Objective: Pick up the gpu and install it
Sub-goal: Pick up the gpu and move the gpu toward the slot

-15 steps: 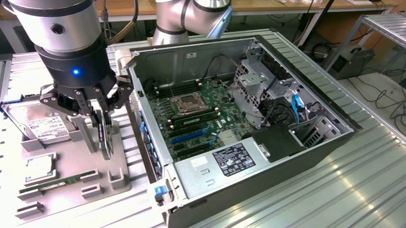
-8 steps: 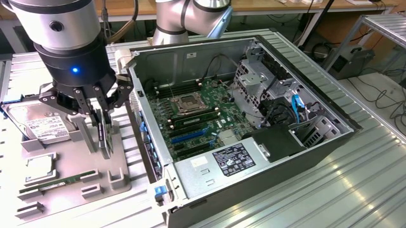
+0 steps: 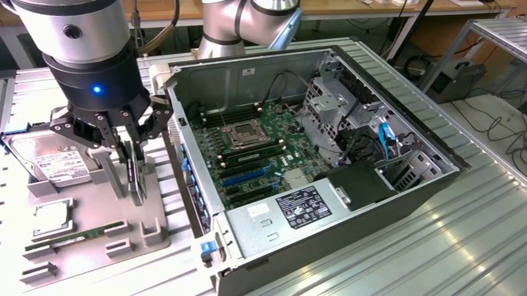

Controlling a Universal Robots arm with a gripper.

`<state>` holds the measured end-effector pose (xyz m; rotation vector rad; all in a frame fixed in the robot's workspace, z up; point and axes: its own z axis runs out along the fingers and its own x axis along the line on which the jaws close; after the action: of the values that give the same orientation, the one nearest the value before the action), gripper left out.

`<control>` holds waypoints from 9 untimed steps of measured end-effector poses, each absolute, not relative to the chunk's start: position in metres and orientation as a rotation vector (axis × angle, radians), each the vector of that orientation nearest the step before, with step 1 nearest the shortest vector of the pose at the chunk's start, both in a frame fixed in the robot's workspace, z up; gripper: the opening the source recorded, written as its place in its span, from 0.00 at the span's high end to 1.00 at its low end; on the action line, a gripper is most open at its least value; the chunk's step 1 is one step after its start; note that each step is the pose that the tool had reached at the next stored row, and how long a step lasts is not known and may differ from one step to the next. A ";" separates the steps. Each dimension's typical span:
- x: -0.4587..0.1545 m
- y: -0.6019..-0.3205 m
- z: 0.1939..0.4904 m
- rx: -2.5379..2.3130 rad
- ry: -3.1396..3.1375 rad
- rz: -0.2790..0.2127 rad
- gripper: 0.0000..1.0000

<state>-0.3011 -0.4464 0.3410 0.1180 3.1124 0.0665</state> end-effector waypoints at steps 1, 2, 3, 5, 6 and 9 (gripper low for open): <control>-0.301 -0.446 0.344 0.118 3.112 0.067 0.74; -0.301 -0.446 0.346 0.118 3.112 0.067 0.74; -0.301 -0.446 0.350 0.118 3.112 0.066 0.74; -0.301 -0.446 0.354 0.118 3.112 0.067 0.74; -0.301 -0.446 0.356 0.118 3.112 0.067 0.74; -0.301 -0.446 0.366 0.118 3.112 0.067 0.74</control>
<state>-0.3011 -0.4464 0.3659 0.1179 3.1124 0.0666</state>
